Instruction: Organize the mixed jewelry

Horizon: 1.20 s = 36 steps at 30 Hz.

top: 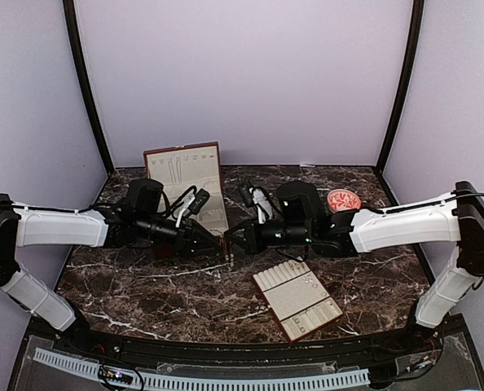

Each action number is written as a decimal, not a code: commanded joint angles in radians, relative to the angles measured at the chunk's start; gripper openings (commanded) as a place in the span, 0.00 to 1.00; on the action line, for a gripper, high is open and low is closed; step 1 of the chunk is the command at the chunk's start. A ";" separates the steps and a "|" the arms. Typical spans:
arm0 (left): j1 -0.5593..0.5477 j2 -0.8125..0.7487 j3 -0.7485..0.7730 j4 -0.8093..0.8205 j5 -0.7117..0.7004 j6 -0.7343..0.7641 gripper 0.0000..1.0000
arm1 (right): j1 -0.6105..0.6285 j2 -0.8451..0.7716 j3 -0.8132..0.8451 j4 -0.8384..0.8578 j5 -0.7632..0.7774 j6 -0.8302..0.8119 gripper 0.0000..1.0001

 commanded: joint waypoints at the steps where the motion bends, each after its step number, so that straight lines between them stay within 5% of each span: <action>1: -0.020 0.007 0.016 0.036 0.037 0.009 0.44 | -0.010 -0.022 -0.010 0.073 -0.045 0.015 0.00; 13: -0.030 0.022 0.022 0.046 0.037 -0.011 0.27 | -0.010 -0.022 -0.010 0.081 -0.074 0.024 0.00; 36: -0.033 0.046 0.025 0.148 0.096 -0.108 0.19 | -0.010 -0.002 -0.009 0.094 -0.104 0.033 0.00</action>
